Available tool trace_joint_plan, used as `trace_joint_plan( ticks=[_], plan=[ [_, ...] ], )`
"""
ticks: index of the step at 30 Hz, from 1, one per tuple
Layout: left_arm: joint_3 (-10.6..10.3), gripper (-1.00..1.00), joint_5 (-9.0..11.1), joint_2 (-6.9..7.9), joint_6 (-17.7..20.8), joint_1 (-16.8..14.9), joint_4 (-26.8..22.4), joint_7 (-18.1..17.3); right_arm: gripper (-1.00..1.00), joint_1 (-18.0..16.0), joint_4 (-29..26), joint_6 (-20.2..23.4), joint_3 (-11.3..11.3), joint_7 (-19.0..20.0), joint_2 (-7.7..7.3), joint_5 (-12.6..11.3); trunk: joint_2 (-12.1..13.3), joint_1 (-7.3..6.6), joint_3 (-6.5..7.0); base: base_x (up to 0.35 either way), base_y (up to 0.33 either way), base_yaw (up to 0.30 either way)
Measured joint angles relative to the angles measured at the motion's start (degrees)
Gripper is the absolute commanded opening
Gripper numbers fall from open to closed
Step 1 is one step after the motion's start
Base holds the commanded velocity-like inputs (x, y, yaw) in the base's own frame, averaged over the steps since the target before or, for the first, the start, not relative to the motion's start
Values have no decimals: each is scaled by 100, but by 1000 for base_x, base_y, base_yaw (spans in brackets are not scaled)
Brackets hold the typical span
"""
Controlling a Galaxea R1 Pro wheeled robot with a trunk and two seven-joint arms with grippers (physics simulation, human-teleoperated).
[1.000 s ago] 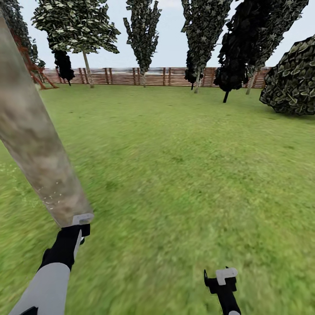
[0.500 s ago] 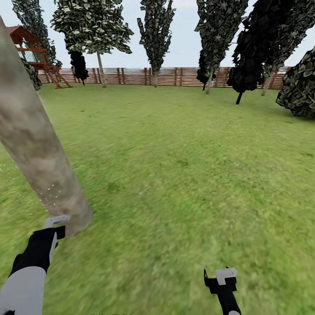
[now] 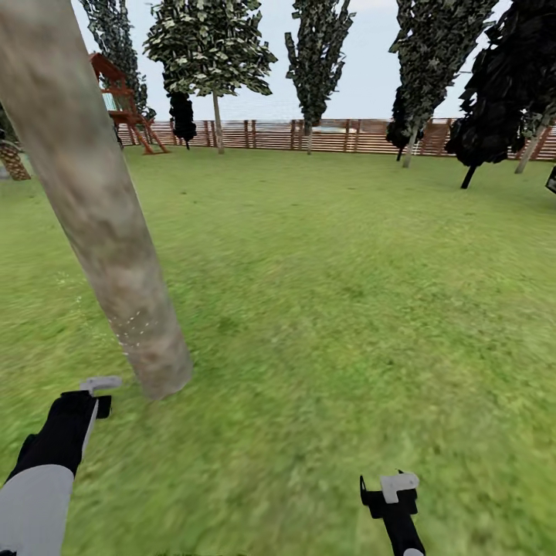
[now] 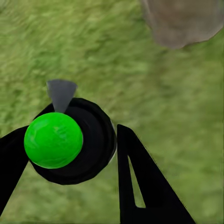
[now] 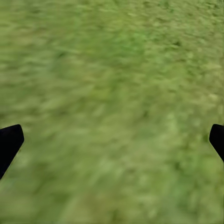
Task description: In the garden, pick up the pesticide atomizer on the floor and spray pesticide onto both trees until each tree trunk is fully covered.
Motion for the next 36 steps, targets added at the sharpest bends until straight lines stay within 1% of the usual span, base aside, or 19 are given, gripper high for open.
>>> trace_joint_plan(
  ticks=[2, 3, 5, 6, 8, 9, 11, 12, 13, 14, 15, 18, 19, 22, 23, 24, 26, 28, 36],
  plan=[
    [-17, -100, 12, -29, -4, -8, -9, 2, 100, 0, -3, 0, 0, 1, 0, -1, 0, 0, 0, 0, 0, 126],
    [-36, -100, 42, -104, -3, -27, -13, 2, 100, 1, -5, -1, 0, -1, -1, -3, 0, 0, 0, 0, 0, 35],
    [-272, -100, 73, -590, 21, -77, -34, 19, 100, 1, -7, -3, -1, -2, -7, -2, 0, 0, 0, 0, 0, 13],
    [-404, -100, 44, -740, 70, -140, -86, 26, 100, 1, -7, -4, -1, -3, -9, -1, 0, 0, 0, 0, 0, 5],
    [-518, -100, -33, -849, 275, -366, -149, 29, 100, 1, -7, -2, 0, -3, -9, 0, 0, 0, 1, 0, 0, 2],
    [-551, -100, -39, -843, 440, -493, -176, 22, 100, 1, -4, -2, 0, -3, -10, 1, 0, 0, 1, 0, 0, 0],
    [-543, -100, -87, -728, 540, -561, -198, 12, 100, 1, -1, -2, 1, 3, -10, 1, 0, 0, 0, 0, 0, 0],
    [-530, -100, -77, -537, 568, -574, -199, -5, 100, 1, 0, -4, 0, 5, -10, 1, 0, 0, 0, 0, 0, 0],
    [-520, -100, -84, -281, 583, -580, -190, -33, 100, 1, -2, -3, 1, 6, -10, 1, 0, 0, 0, 0, 0, 0],
    [-518, -100, 19, 41, 599, -572, -176, -140, 100, 1, -3, -1, 1, 12, -9, 1, 0, 0, 0, 0, 0, 0],
    [-533, -100, 53, 140, 603, -549, -185, -213, 100, 1, -4, 0, 1, 11, -9, 1, 0, 0, 0, 0, 0, 0],
    [-564, -100, 124, 158, 642, -525, -199, -281, 100, 1, -5, 3, 1, 7, -10, 1, 0, 0, 0, 0, 0, 0],
    [-576, -100, 184, 68, 657, -552, -203, -297, 100, 1, -7, 3, 0, 6, -10, 1, 0, 0, 0, 0, 0, 0],
    [-615, -100, 149, -223, 676, -582, -306, -299, 100, 1, 0, 0, 0, 5, -10, 1, 0, 0, 0, 0, -92, 0],
    [-671, -100, 130, -273, 706, -583, -365, -298, 100, 1, 1, -3, 1, 5, -10, 1, 0, 0, 0, 0, -226, 0],
    [-852, -100, 123, -312, 859, -584, -478, -294, 100, 1, -1, -1, 1, 4, -10, 1, 0, 0, 0, 0, -247, 0],
    [-1029, -100, 82, -311, 1111, -580, -588, -287, 100, 1, 1, -1, 1, 4, -10, 1, 0, 0, 0, 7, -260, 0],
    [-1073, -100, 71, -298, 1190, -573, -660, -284, 100, 1, 1, -1, 1, 4, -10, 1, 0, -1, 0, 60, -266, 0],
    [-1060, -100, 75, -268, 1229, -577, -736, -267, 100, 1, -5, -3, 1, 4, -10, 1, 0, -1, 0, 89, -269, 4]
  ],
)
